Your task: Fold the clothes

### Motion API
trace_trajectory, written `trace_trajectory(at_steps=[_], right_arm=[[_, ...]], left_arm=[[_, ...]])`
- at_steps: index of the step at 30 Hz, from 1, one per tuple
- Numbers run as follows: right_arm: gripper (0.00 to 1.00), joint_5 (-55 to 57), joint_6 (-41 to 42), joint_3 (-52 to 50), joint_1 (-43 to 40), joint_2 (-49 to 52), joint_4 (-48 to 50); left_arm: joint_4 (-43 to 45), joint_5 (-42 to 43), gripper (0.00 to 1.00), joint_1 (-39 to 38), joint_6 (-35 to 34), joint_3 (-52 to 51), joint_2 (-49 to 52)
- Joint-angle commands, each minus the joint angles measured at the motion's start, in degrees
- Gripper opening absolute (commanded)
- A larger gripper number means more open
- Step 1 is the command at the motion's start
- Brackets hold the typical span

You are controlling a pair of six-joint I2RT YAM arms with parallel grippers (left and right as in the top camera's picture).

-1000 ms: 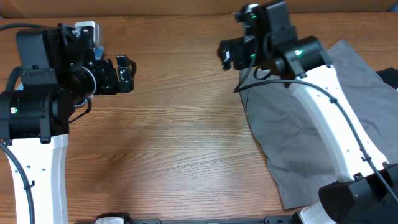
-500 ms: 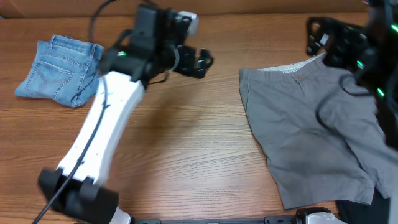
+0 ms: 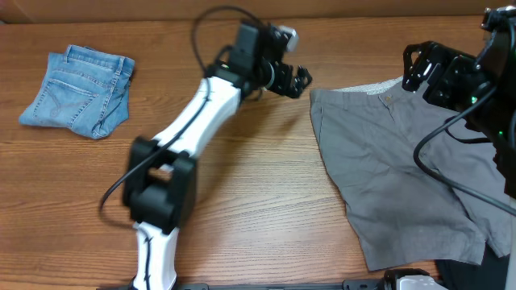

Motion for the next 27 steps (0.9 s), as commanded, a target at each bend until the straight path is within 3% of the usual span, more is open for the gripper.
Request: trace_trajectory(at_steps=[1, 9, 14, 17, 24, 27], right_arm=[[0.98, -0.7, 0.5, 0.2, -0.4, 1.2, -0.5], [0.98, -1.1, 0.5, 0.2, -0.4, 3.4, -4.5], [0.95, -2.1, 0.5, 0.2, -0.4, 4.4, -5.9], [0.94, -2.6, 0.5, 0.2, -0.4, 4.6, -6.3], [0.94, -2.6, 0.5, 0.2, -0.4, 4.6, -7.9], [0.94, -2.6, 0.5, 0.2, -0.4, 4.6, -8.9]], left_arm=[[2.8, 5.5, 0.95, -1.3, -3.7, 0.7, 4.7], [6.3, 6.2, 0.88, -2.4, -5.2, 0.7, 9.0], [11.2, 4.7, 0.73, -4.2, -7.3, 0.7, 10.9], [13.1, 3.3, 0.74, -5.0, -11.5, 0.7, 12.5], [16.1, 0.0, 0.72, -5.3, -13.7, 0.7, 14.6], [16.2, -2.0, 0.61, -5.3, -13.7, 0.7, 14.6]])
